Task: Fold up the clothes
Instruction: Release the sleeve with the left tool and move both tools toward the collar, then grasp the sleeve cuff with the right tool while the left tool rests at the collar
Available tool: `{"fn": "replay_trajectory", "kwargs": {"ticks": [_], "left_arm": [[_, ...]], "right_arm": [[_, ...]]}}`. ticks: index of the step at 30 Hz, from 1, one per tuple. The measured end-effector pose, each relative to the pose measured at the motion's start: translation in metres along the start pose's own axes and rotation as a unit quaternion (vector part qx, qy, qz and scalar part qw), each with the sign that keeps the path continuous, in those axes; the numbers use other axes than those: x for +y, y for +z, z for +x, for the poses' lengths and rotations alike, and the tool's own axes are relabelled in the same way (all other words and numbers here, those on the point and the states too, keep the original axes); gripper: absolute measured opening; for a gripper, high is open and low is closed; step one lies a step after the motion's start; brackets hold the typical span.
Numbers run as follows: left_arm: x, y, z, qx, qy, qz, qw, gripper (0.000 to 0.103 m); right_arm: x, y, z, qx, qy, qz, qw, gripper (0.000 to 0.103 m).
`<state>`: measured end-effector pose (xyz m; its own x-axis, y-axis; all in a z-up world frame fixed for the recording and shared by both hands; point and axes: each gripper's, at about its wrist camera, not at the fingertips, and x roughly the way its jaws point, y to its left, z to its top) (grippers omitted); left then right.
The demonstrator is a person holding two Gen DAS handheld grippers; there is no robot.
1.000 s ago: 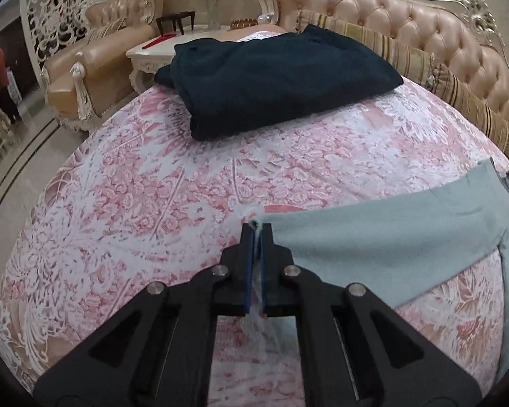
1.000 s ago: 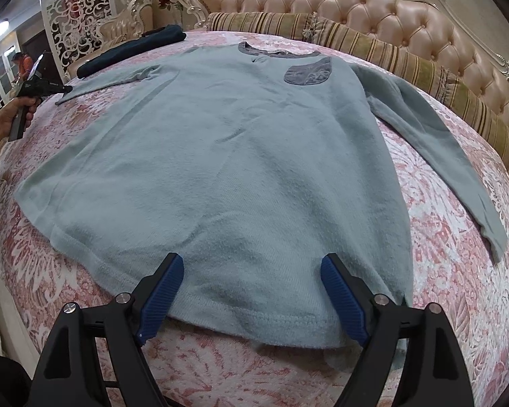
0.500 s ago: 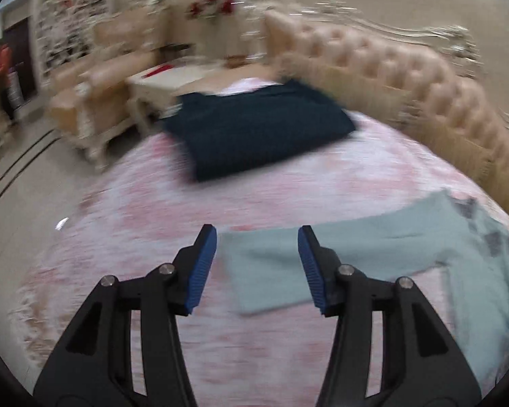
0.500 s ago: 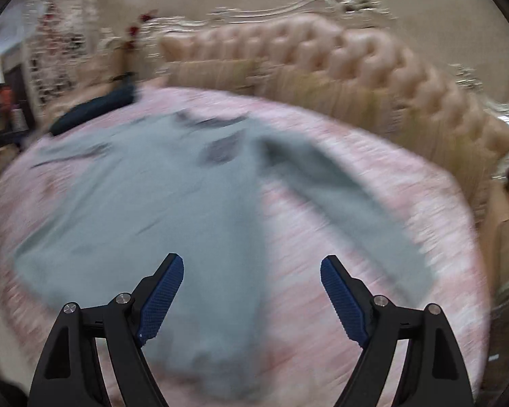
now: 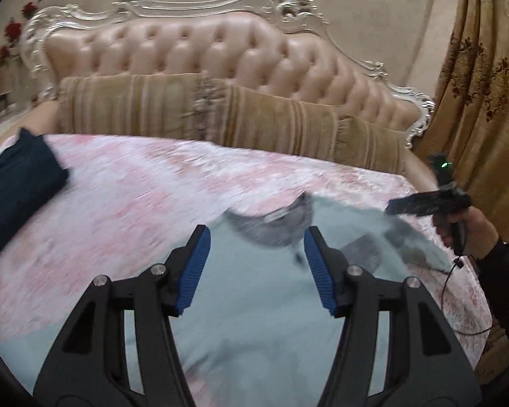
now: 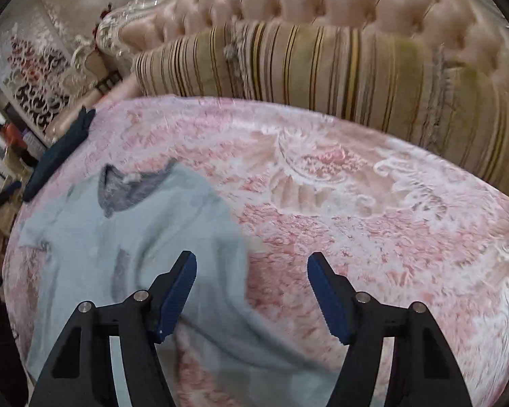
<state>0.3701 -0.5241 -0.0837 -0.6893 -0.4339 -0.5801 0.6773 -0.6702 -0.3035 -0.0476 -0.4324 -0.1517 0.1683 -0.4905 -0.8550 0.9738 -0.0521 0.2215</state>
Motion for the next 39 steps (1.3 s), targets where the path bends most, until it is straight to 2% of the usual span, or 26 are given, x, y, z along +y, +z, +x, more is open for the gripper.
{"fn": "replay_trajectory", "kwargs": {"ticks": [2,4,6,8,9,10,12,14,18,21,25,30,31,32,35,37,39], "left_arm": [[-0.003,0.004,0.011,-0.004,-0.015,-0.012,0.9998,0.061],[-0.009,0.003,0.019,-0.001,-0.026,-0.012,0.9996,0.061],[-0.015,0.003,0.028,0.012,-0.023,0.001,0.9997,0.061],[-0.019,0.002,0.029,0.010,-0.028,-0.002,0.9995,0.061],[-0.019,0.001,0.029,0.008,-0.035,-0.005,0.9993,0.062],[-0.019,0.000,0.028,0.007,-0.037,-0.006,0.9993,0.062],[-0.018,0.000,0.028,0.005,-0.039,-0.009,0.9992,0.062],[-0.016,-0.001,0.028,0.003,-0.042,-0.012,0.9990,0.062],[-0.014,-0.001,0.027,-0.002,-0.048,-0.017,0.9987,0.062],[-0.016,-0.001,0.025,-0.007,-0.049,-0.014,0.9987,0.062],[-0.016,-0.001,0.026,-0.005,-0.053,-0.017,0.9984,0.062],[-0.025,-0.004,0.035,0.007,-0.058,-0.006,0.9983,0.063],[-0.026,-0.005,0.036,0.009,-0.058,-0.004,0.9982,0.063],[-0.028,-0.005,0.036,0.009,-0.059,-0.003,0.9982,0.063],[-0.031,-0.005,0.035,0.008,-0.061,-0.001,0.9981,0.063],[-0.033,-0.003,0.030,0.002,-0.063,0.001,0.9980,0.063],[-0.035,-0.001,0.025,-0.005,-0.068,0.003,0.9977,0.063]], "right_arm": [[-0.008,0.004,0.014,0.017,-0.006,0.002,1.000,0.069],[-0.016,0.006,0.022,0.025,0.040,0.022,0.999,0.069],[-0.018,0.008,0.028,0.034,0.080,0.031,0.996,0.063],[-0.013,0.009,0.031,0.042,0.106,0.021,0.993,0.029],[-0.010,0.009,0.033,0.048,0.121,0.018,0.991,0.022],[-0.005,0.008,0.035,0.057,0.124,0.009,0.991,0.008],[0.004,0.006,0.037,0.070,0.116,-0.011,0.991,0.002],[0.008,0.007,0.035,0.065,0.086,-0.024,0.994,0.002],[-0.006,0.027,0.016,0.012,0.019,-0.006,1.000,0.001],[-0.005,0.033,0.018,0.014,0.013,-0.013,1.000,0.001],[0.000,0.037,0.033,0.024,-0.041,-0.043,0.998,0.001],[0.000,0.039,0.037,0.022,-0.079,-0.057,0.995,0.002],[0.000,0.040,0.036,0.020,-0.086,-0.060,0.994,0.003],[0.000,0.040,0.035,0.018,-0.093,-0.063,0.994,0.012],[-0.005,0.040,0.023,0.004,-0.115,-0.060,0.992,0.024],[-0.024,0.032,-0.011,-0.022,-0.123,-0.018,0.992,0.030],[-0.040,0.014,-0.038,-0.040,-0.125,0.025,0.991,0.041]]}}
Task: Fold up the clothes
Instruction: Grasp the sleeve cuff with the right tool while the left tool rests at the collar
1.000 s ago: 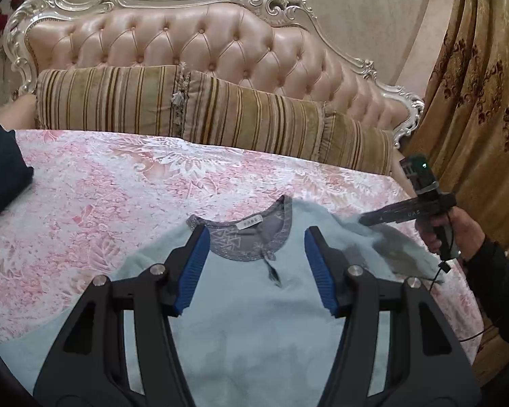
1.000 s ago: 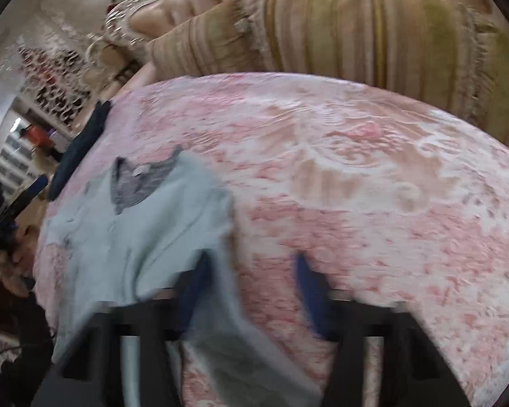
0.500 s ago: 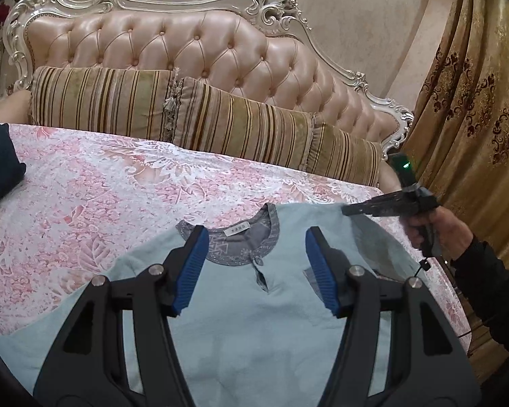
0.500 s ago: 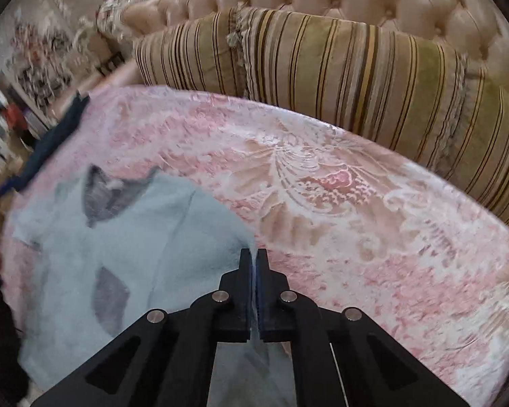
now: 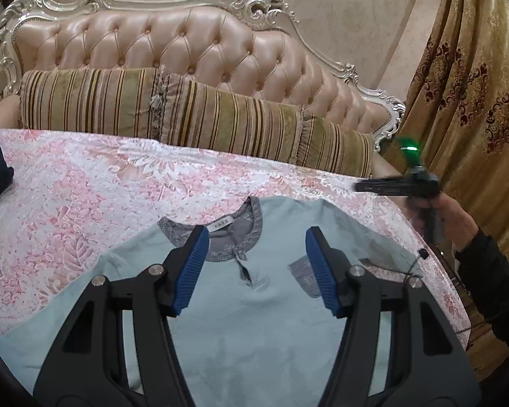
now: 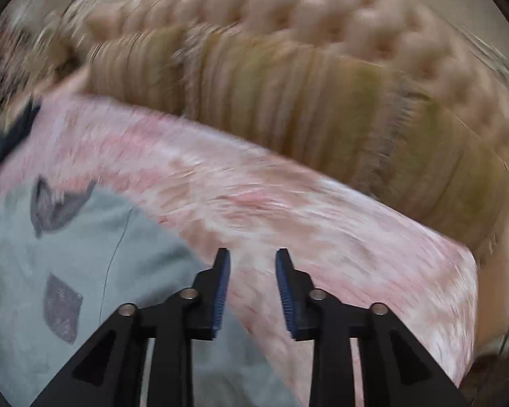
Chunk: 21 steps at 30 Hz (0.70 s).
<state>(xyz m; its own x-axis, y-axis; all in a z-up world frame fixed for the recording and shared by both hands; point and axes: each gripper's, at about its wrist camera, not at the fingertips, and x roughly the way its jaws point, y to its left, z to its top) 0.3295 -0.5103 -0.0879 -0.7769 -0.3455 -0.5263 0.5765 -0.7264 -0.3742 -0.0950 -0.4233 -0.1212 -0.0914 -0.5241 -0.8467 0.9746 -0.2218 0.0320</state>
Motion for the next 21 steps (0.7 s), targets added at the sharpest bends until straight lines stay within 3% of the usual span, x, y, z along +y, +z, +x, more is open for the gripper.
{"fn": "replay_trajectory", "kwargs": {"ticks": [2,8,14,16,21], "left_arm": [[-0.003,0.002,-0.006,-0.008,-0.006,0.002,1.0000,0.063],[-0.015,0.008,-0.016,-0.020,-0.015,0.014,0.9996,0.065],[-0.025,0.009,-0.022,-0.030,-0.022,0.028,0.9989,0.066],[-0.026,0.010,-0.023,-0.031,-0.023,0.029,0.9988,0.067],[-0.023,0.008,-0.021,-0.031,-0.022,0.023,0.9990,0.067]], "right_arm": [[-0.017,-0.032,-0.014,0.003,0.005,0.037,0.999,0.064],[-0.069,-0.127,-0.057,0.011,0.019,0.149,0.989,0.066],[-0.120,-0.223,-0.100,0.020,0.032,0.258,0.965,0.066],[-0.119,-0.227,-0.099,0.015,0.027,0.261,0.965,0.066],[-0.091,-0.215,-0.091,-0.010,-0.037,0.192,0.981,0.066]]}}
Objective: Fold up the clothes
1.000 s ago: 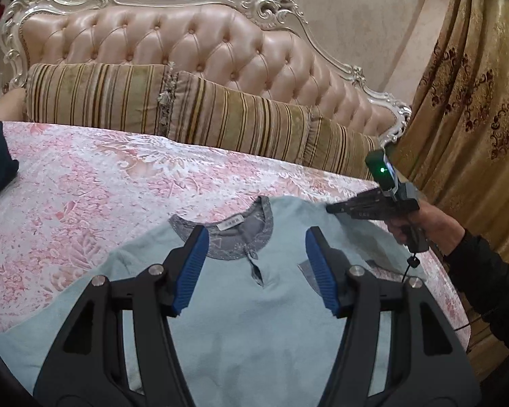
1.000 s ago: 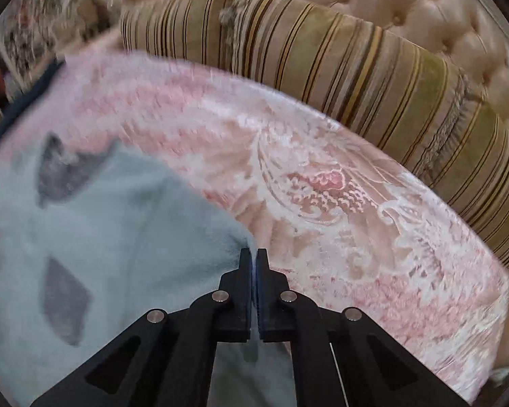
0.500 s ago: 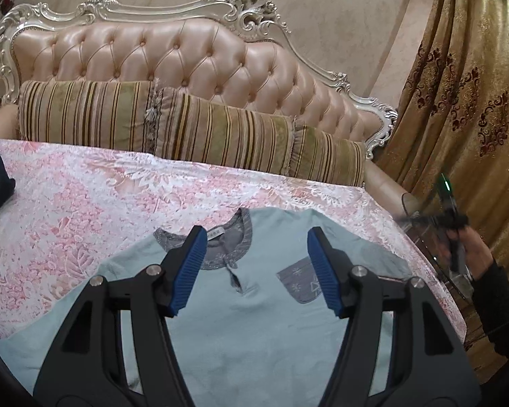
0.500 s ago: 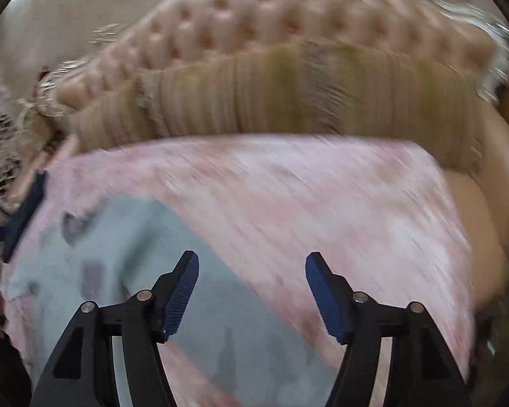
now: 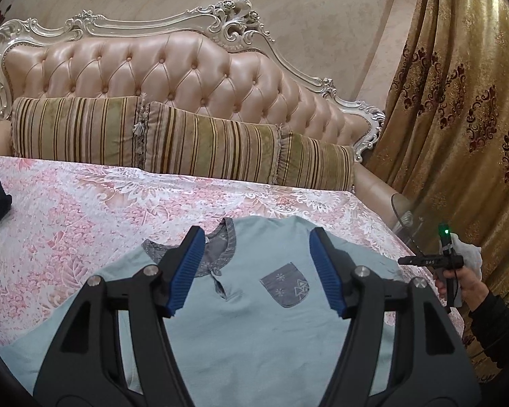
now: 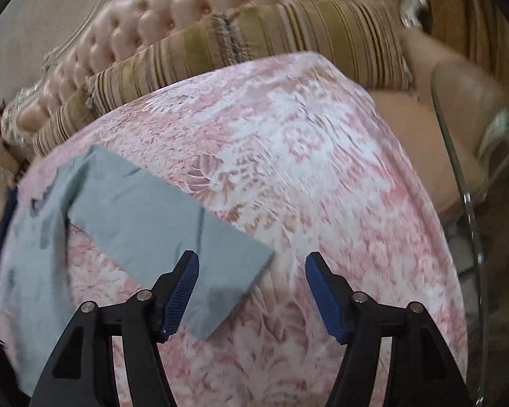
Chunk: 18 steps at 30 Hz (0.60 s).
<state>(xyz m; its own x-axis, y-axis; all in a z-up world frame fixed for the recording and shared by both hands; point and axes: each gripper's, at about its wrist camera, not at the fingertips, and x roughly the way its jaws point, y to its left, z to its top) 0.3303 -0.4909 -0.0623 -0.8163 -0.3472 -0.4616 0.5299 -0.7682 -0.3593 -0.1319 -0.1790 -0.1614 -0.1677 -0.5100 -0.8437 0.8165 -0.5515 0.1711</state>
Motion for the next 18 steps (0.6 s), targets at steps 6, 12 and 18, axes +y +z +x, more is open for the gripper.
{"fn": "replay_trajectory", "kwargs": {"ticks": [6,12,18], "left_arm": [[0.004,-0.003,0.002,0.002,0.001,-0.007,1.0000,0.067],[0.008,-0.004,0.002,0.000,0.007,-0.015,0.9999,0.070],[0.011,-0.004,0.002,-0.001,0.007,-0.025,0.9997,0.071]], "right_arm": [[0.032,0.000,0.016,-0.010,-0.027,-0.109,0.994,0.052],[0.035,0.005,0.028,0.007,-0.026,-0.134,0.991,0.043],[0.035,0.025,0.033,0.012,-0.061,-0.169,0.984,0.004]]}}
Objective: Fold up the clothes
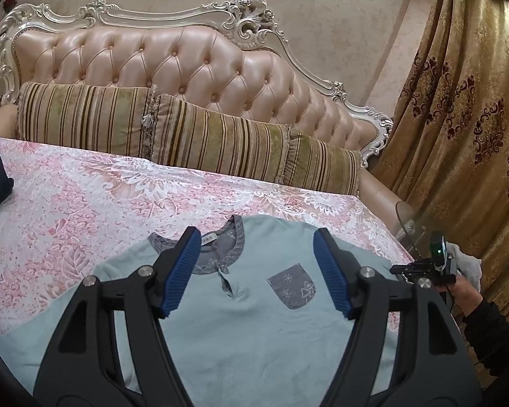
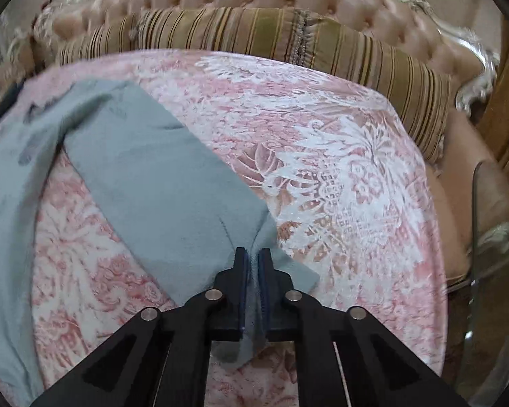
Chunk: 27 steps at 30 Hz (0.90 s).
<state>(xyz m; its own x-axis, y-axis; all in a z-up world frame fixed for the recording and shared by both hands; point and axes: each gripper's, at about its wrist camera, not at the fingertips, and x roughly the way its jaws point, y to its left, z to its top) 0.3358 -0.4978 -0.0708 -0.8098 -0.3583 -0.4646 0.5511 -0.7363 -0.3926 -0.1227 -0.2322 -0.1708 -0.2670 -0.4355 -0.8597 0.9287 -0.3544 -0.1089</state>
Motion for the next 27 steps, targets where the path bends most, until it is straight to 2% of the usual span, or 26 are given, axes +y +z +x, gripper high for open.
{"fn": "replay_trajectory", "kwargs": {"ticks": [11,15,24,27], "left_arm": [[-0.003,-0.001,0.003,0.003,-0.003,0.007,1.0000,0.072],[-0.001,-0.001,0.003,0.004,-0.003,0.005,1.0000,0.072],[0.002,-0.003,0.005,0.008,-0.002,0.002,1.0000,0.072],[0.004,-0.003,0.005,0.008,-0.003,-0.002,1.0000,0.072]], "right_arm": [[-0.016,0.042,0.008,0.013,-0.082,-0.070,0.994,0.004],[-0.021,0.051,0.025,0.019,-0.094,-0.085,0.992,0.004],[-0.031,0.070,0.049,0.042,-0.114,-0.093,0.988,0.005],[-0.051,0.069,0.044,0.045,-0.147,-0.082,0.985,0.010]]}}
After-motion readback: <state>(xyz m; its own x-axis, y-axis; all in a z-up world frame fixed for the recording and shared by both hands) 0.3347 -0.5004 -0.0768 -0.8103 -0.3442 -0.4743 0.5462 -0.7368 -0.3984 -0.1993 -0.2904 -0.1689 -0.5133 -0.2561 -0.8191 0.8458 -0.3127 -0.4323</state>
